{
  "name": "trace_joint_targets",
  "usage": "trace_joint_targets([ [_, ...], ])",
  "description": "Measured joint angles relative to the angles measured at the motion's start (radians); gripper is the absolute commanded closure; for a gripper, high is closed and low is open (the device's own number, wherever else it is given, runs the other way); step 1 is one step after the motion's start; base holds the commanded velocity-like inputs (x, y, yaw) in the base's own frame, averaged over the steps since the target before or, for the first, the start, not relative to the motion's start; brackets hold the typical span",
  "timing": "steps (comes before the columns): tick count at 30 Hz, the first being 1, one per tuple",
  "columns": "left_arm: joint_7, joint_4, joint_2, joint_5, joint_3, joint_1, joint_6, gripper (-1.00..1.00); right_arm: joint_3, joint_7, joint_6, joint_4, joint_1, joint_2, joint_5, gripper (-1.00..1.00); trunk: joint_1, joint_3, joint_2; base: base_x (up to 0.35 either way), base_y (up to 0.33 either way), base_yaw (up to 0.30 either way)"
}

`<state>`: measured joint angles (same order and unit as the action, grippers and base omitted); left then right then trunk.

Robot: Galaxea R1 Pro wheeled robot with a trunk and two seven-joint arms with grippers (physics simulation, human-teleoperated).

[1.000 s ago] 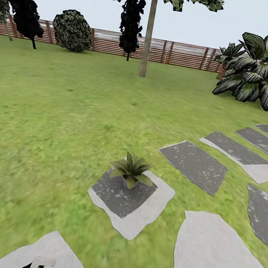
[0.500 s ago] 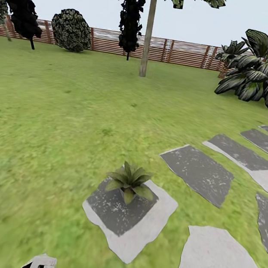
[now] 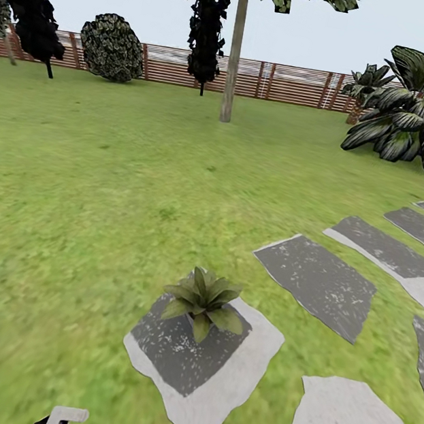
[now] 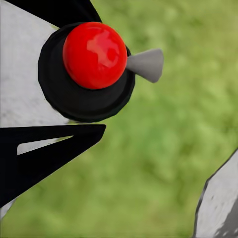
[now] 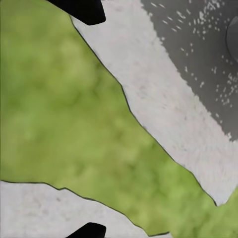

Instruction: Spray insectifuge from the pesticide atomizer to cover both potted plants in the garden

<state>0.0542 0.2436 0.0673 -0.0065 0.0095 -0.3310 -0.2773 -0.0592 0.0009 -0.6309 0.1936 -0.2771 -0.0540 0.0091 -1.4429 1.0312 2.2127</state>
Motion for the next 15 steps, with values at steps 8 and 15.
trace_joint_targets([
  [8, -0.03, 0.015, 0.0, -0.045, -0.021, -0.007, 0.0, 1.0, -0.002, 0.007, 0.0, 0.023, 0.0, -0.008, 0.01, -1.0, 0.0, 0.0, 0.0, 0.005, 0.0, 0.0],
  [15, -0.399, 0.07, 0.05, -0.235, -0.103, -0.036, 0.006, 1.0, 0.0, 0.009, 0.025, 0.153, -0.001, -0.031, 0.386, -1.0, 0.0, 0.0, 0.0, 0.0, 0.0, 0.0],
])
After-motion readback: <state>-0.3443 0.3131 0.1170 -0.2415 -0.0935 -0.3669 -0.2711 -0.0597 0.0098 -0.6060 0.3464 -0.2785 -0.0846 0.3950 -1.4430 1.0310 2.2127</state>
